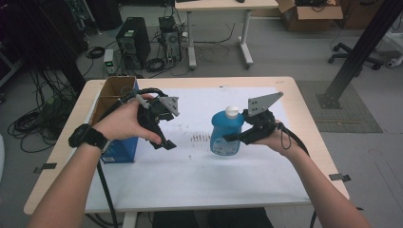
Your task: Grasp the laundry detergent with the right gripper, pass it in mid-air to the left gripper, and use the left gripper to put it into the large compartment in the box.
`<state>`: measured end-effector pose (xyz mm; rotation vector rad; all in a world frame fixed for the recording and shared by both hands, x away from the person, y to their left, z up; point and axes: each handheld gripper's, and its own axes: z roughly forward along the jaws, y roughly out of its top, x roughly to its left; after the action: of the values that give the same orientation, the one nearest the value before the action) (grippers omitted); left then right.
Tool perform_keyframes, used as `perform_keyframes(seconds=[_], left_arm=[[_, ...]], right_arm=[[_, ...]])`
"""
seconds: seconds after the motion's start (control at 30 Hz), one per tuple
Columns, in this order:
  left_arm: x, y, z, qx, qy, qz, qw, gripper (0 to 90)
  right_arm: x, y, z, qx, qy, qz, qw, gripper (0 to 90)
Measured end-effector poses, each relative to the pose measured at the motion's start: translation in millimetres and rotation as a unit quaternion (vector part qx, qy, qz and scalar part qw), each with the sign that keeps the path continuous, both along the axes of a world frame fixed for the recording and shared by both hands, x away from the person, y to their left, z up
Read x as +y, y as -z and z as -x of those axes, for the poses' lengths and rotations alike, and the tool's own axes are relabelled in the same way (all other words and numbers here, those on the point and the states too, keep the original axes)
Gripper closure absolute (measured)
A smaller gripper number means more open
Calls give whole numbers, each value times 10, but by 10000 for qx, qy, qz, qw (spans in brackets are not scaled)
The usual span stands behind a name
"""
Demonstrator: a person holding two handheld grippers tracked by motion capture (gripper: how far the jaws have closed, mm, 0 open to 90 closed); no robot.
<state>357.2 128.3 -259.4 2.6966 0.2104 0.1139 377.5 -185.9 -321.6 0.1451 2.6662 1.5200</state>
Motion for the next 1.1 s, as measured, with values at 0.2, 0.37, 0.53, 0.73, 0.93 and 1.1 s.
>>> perform_keyframes(seconds=[0.2, 0.37, 0.53, 0.73, 0.93, 1.1], left_arm=[[-24, -190, 14, -111, 49, 27, 9999, 37], [-50, -308, 27, -180, 94, 64, 9998, 36], [-100, -463, 55, -284, 186, 104, 9994, 36], [-142, -585, 87, -374, 255, 180, 9988, 35], [-201, -693, 119, -433, 310, 244, 9983, 33], [-301, -729, 134, -412, 375, 189, 9983, 34]], right_arm=[[59, -146, -11, -24, -155, 32, 9999, 421], [117, -231, -16, -29, -253, 62, 9997, 421], [258, -337, -10, -39, -445, 145, 9989, 421], [398, -394, -6, -50, -590, 165, 9981, 421], [555, -407, 8, -30, -747, 244, 9969, 421], [694, -403, 27, -22, -871, 296, 9958, 422]])
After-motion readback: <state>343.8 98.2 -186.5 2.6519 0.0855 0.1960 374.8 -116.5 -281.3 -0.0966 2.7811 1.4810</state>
